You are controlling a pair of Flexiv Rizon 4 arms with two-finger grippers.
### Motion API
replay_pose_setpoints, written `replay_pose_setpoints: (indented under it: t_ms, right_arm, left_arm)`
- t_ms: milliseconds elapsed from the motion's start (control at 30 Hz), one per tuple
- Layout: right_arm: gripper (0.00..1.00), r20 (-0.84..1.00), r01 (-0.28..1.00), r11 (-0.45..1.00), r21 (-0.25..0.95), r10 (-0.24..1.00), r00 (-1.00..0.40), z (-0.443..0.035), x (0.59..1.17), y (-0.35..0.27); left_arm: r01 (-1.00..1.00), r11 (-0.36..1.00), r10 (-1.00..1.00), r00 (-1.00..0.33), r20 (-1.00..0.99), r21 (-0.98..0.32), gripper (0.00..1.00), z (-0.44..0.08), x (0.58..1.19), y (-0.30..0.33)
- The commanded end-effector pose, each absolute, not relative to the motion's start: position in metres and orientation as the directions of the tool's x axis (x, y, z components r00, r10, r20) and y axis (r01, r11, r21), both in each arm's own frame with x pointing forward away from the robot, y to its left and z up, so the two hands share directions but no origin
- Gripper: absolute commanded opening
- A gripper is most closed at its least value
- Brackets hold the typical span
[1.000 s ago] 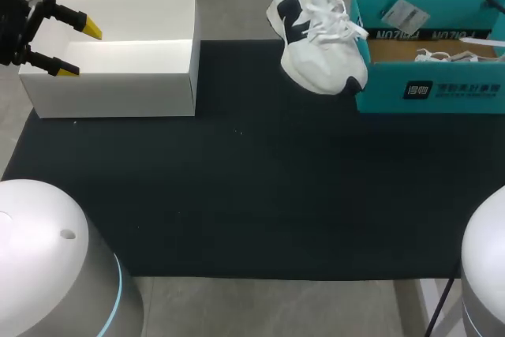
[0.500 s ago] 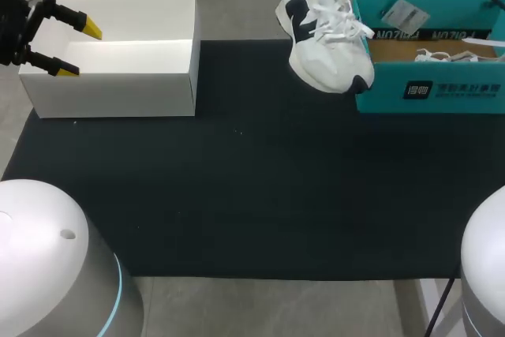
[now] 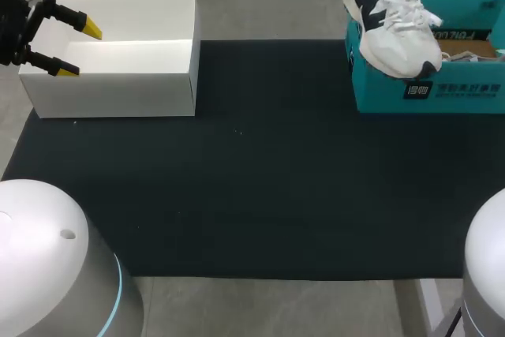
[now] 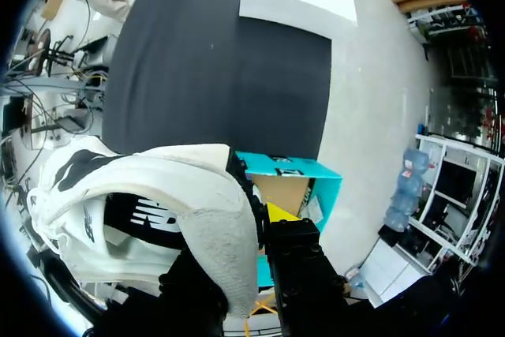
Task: Take the shoe out of the shoebox, open the shoe tongue, remove and reinsert the insole, then place the shoe into the shoebox
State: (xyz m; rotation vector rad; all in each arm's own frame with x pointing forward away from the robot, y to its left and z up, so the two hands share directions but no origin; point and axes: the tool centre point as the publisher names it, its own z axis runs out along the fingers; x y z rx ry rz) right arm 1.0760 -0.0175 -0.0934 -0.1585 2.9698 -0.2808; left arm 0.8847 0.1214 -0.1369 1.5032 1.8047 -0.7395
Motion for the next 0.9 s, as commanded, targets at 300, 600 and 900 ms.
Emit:
replay_pose_setpoints:
  t_ms: [300,600,900]
  right_arm:
    - [0.0,-0.117,-0.044,0.978,-0.203,-0.068,-0.991,-0.101,1.111,-0.122]
    - [0.0,-0.064,0.006,0.984,-0.176,-0.005,-0.998,-0.108,1.121,-0.142]
    - [0.0,-0.064,0.006,0.984,-0.176,-0.005,-0.998,-0.108,1.121,-0.142]
  left_arm:
    - [0.984,0.176,0.609,-0.116,-0.784,-0.009,1.0,-0.136,0.885,0.121]
    - [0.984,0.176,0.609,-0.116,-0.784,-0.009,1.0,-0.136,0.885,0.121]
    - [0.984,0.176,0.609,-0.116,-0.784,-0.009,1.0,-0.136,0.885,0.121]
